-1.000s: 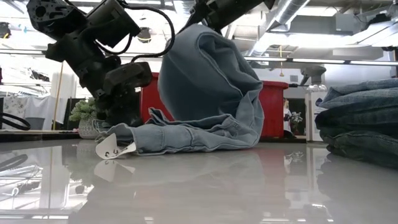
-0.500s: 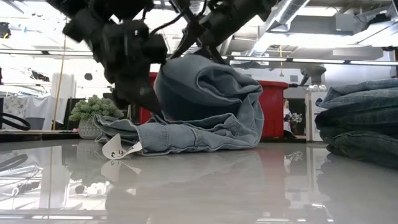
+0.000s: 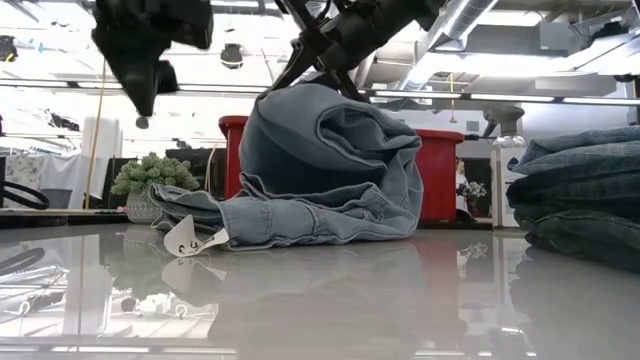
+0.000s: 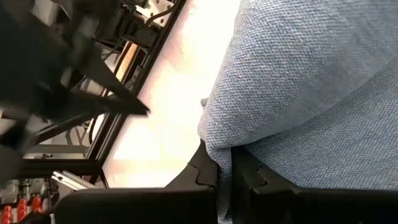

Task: Fold Laundry from Bin
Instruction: Fold the light blue denim pants

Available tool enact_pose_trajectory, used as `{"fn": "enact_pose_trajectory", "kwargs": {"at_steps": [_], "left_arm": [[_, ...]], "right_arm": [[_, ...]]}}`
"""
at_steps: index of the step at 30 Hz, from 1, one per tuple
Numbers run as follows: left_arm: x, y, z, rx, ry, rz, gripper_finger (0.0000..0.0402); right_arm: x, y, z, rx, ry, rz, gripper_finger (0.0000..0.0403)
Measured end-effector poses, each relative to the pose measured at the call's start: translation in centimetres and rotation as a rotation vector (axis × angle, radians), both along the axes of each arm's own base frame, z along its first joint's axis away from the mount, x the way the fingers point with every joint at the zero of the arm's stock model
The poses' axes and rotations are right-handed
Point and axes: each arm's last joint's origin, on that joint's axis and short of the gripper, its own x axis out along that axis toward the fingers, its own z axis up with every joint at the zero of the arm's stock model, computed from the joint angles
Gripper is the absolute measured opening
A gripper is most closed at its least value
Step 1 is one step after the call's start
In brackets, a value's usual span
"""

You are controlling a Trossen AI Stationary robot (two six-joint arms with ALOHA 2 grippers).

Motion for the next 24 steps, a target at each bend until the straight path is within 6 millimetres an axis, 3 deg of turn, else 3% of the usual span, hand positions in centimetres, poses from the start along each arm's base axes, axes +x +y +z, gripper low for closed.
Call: {"fn": "enact_pose_trajectory", "kwargs": {"at_steps": [11,24], "left_arm": [[-3.5,1.4,3.9,0.24,-0.222,0.254,0.0],[-3.5,1.7,4.2,0.298,-0.264,0.291,0.0]], "right_arm": [[-0.1,1.8,-0.1,-0.049,0.001,0.07,0.0033],[0.1,3.2,0.4,-0.186,-0.06,0.233,0.017]]}}
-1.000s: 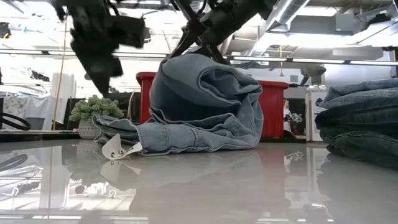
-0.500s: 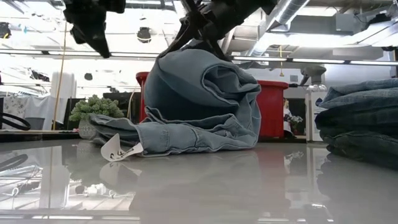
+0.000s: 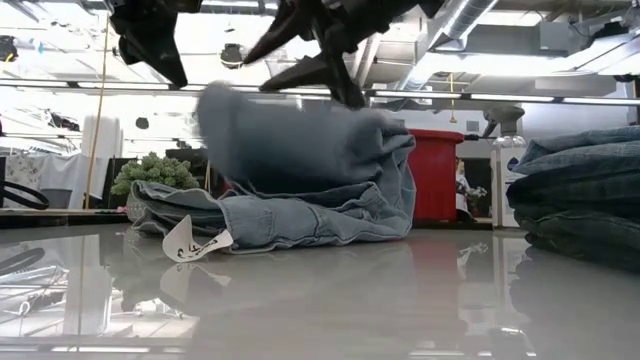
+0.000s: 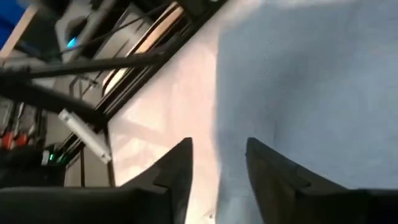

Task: Fold Laundry from Bin
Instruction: Fold the light blue denim pants

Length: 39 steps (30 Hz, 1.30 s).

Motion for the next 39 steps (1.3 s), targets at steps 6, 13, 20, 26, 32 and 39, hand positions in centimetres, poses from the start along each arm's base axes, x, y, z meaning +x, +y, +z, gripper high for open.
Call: {"fn": "enact_pose_trajectory", "kwargs": {"at_steps": [6,13,20,26,32,39], "left_arm": [[0.0,0.4,0.0,0.026,0.002,0.027,0.0],[1.9,0.2,1.7,-0.001,-0.267,0.01,0.0],[3.5,-0.2,0.2,-0.023,-0.488,0.012,0.0],[3.7,-0.6,-3.7,-0.135,-0.636,0.023,0.0],[3.6,-1.2,-4.8,-0.224,-0.703,0.029,0.0],[2.1,-2.2,-3.3,-0.301,-0.525,-0.106,0.0]], "right_arm": [[0.0,0.9,0.4,-0.01,-0.006,0.059,0.0223],[-1.3,-0.1,3.3,-0.121,0.054,0.114,0.023],[-4.4,-3.3,4.4,-0.381,0.336,-0.096,0.0162],[-5.6,-4.5,2.3,-0.468,0.5,-0.246,0.0045],[-6.2,-4.6,-0.7,-0.45,0.532,-0.337,0.0027],[-6.2,-1.1,-0.8,-0.514,0.481,-0.2,0.0027]]}}
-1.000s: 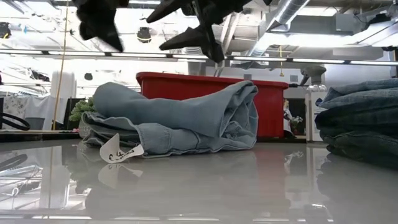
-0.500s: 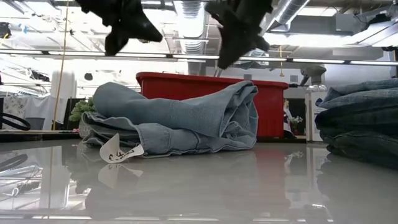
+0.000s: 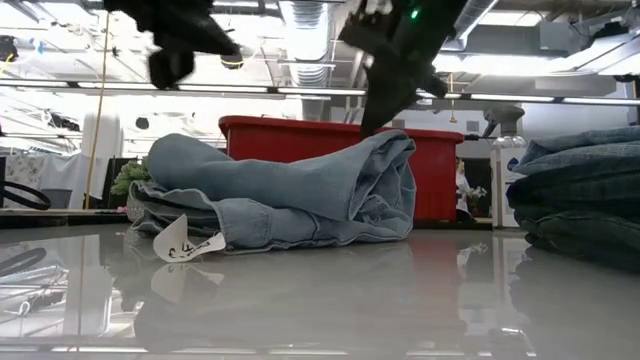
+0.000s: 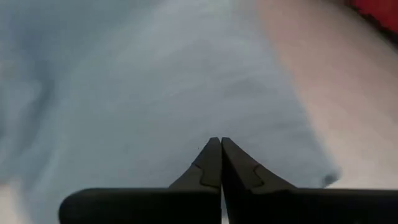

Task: Fold Laundry from Bin
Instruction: Fold the light blue denim pants

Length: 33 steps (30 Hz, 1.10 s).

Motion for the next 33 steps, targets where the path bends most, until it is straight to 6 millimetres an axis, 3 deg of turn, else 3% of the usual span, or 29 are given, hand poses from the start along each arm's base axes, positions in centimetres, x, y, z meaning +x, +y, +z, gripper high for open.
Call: {"fn": "enact_pose_trajectory", "kwargs": {"at_steps": [5,10,14,17,19,22,26,30,33], "left_arm": [[-2.9,-1.3,0.1,0.073,0.24,-0.164,0.0],[-4.7,-3.5,-0.4,0.06,0.342,-0.259,0.0016],[-4.3,-5.3,-0.4,0.249,0.272,-0.357,0.0054],[-3.8,-6.2,-1.3,0.485,0.282,-0.499,0.0086],[-3.3,-6.5,-2.0,0.554,0.309,-0.545,0.011],[-2.6,-6.4,-3.3,0.59,0.405,-0.508,0.0151],[-1.7,-6.0,-4.5,0.61,0.473,-0.314,0.0198],[-1.0,-5.9,-5.3,0.741,0.489,-0.177,0.0214],[-0.4,-6.3,-6.3,0.792,0.529,-0.213,0.0214]], "right_arm": [[-0.1,1.0,0.1,-0.014,0.01,0.046,0.0027],[0.0,0.8,0.1,-0.012,0.002,0.032,0.0067],[-0.1,0.9,0.1,-0.012,0.003,0.036,0.0108],[-0.1,0.8,0.1,-0.013,0.006,0.036,0.014],[-0.1,0.8,0.1,-0.012,0.011,0.037,0.0161],[-0.1,0.8,0.1,-0.012,0.016,0.037,0.0187],[-0.2,0.8,0.1,-0.009,0.017,0.039,0.0209],[-0.2,0.8,0.1,-0.009,0.017,0.039,0.0213],[-0.2,0.8,0.1,-0.009,0.019,0.039,0.0213]]}}
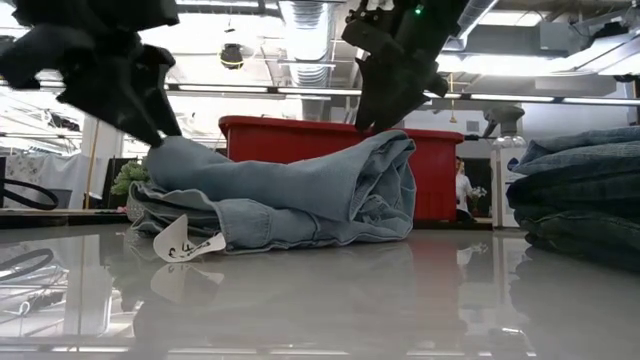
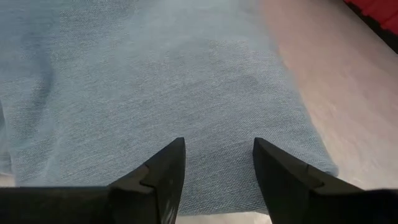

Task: Fold Laundry from Bin
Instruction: Fold the light blue denim pants

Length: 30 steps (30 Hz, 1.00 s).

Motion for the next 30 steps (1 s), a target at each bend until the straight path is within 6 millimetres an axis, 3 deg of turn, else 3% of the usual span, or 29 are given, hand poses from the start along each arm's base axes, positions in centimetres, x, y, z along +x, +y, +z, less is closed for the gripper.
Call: {"fn": "enact_pose_trajectory", "kwargs": {"at_steps": [5,11,22,26,30], "left_arm": [[0.9,-1.1,-1.6,0.033,0.094,-0.126,0.0213],[2.3,-2.2,-1.3,0.262,0.126,-0.206,0.0213],[3.2,-2.2,-4.0,0.368,0.255,-0.252,0.0206],[3.4,-1.8,-4.3,0.332,0.302,-0.217,0.0154],[3.9,-1.6,-2.5,0.33,0.304,-0.17,0.0061]], "right_arm": [[-0.1,0.0,-0.1,0.013,0.021,0.016,0.0214],[-0.1,0.0,-0.1,0.017,0.021,0.018,0.0214],[-0.2,0.7,-0.1,0.034,0.016,0.027,0.0214],[-0.2,1.1,-0.2,0.07,0.018,0.044,0.0213],[-0.3,1.7,-0.2,0.075,0.019,0.065,0.0203]]}}
